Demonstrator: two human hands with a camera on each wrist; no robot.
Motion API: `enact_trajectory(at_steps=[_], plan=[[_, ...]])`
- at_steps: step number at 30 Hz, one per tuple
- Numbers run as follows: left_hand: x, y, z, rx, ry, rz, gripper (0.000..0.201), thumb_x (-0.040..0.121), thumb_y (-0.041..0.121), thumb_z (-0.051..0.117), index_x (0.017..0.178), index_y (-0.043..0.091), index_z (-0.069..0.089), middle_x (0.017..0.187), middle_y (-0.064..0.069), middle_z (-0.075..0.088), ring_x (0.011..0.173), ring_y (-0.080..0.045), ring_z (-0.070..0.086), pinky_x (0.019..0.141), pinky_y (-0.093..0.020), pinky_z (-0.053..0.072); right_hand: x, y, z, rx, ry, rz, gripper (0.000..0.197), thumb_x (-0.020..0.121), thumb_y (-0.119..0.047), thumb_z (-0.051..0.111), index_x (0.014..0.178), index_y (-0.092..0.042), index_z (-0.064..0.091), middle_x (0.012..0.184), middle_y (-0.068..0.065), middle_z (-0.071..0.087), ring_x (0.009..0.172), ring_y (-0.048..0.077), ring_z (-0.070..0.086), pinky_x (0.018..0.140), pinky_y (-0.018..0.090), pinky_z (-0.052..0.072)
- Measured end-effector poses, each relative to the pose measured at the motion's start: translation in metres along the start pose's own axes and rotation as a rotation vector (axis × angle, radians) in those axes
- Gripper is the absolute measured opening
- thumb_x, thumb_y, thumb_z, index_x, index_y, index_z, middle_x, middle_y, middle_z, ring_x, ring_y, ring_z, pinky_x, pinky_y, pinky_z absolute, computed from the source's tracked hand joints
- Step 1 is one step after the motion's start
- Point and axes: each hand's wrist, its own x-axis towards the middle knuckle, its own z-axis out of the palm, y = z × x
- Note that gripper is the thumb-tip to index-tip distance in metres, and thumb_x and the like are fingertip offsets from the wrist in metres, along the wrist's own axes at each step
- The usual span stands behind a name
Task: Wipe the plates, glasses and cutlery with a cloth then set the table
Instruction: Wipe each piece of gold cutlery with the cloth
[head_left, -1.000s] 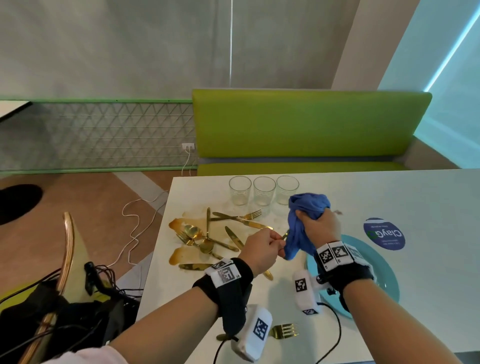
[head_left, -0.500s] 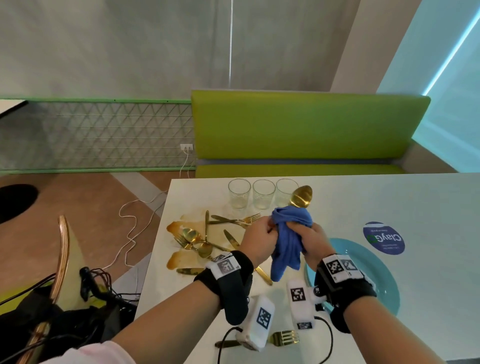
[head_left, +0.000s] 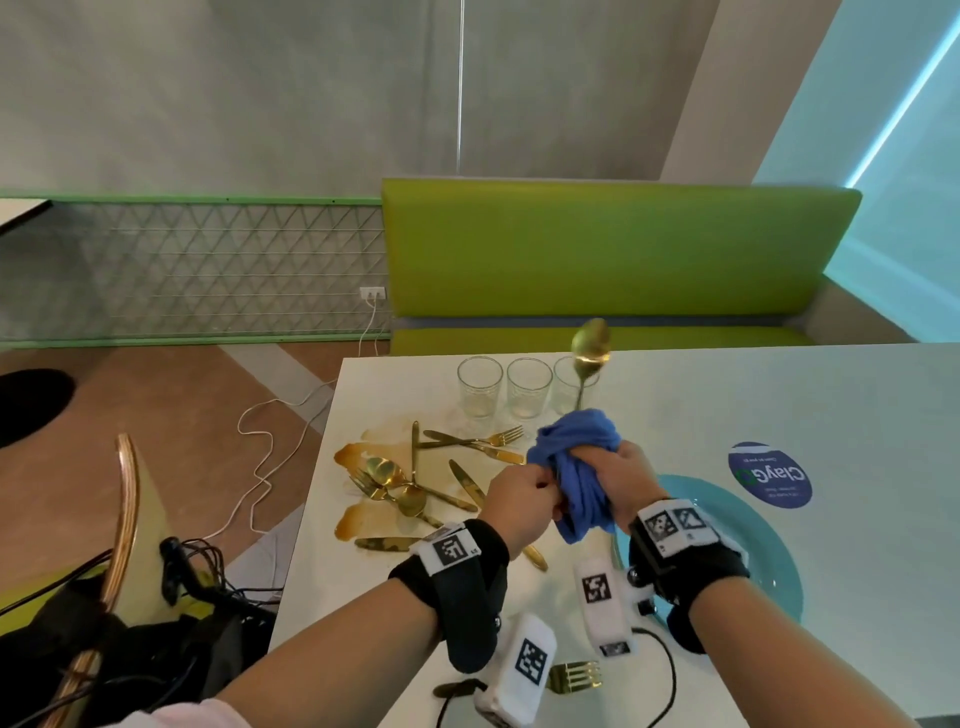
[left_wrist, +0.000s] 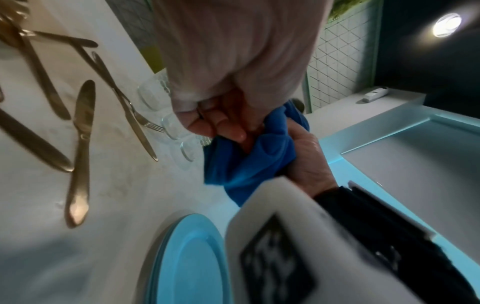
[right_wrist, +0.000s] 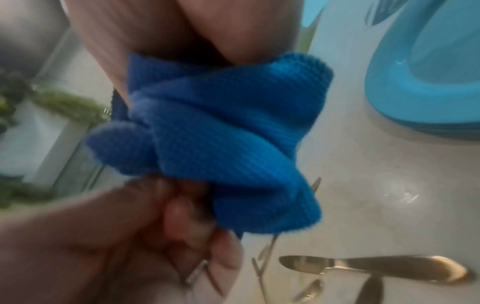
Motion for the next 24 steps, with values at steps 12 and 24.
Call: enact_trajectory(at_steps=[12, 24], plan=[[0.024, -0.004, -0.037, 0.036, 0.085, -0.024, 0.022, 0.088, 0.024, 0.064, 0.108, 0.015, 0.068, 0.088, 0.005, 0.065, 0.084, -0.008, 0.057, 0.086, -0.024, 0.044, -0.01, 0.016, -0.02, -0.432, -0.27, -0.019, 0.024, 0.085, -0.001, 0.059, 0.067, -0.018, 0.06, 0.072, 0.002, 0.06, 0.076, 0.019, 0.058, 0.077, 0.028, 0.048], [0.036, -0.001, -0.048, -0.29, 0.347, -0.081, 0.006, 0.086, 0.02, 0.066, 0.087, 0.014, 0.066, 0.083, 0.004, 0.063, 0.085, -0.012, 0.053, 0.084, -0.027, 0.037, 0.0, 0.013, -0.029, -0.694, -0.238, -0.099, 0.003, 0.08, -0.009, 0.067, 0.083, -0.008, 0.066, 0.09, 0.015, 0.066, 0.09, 0.025, 0.061, 0.088, 0.037, 0.049]])
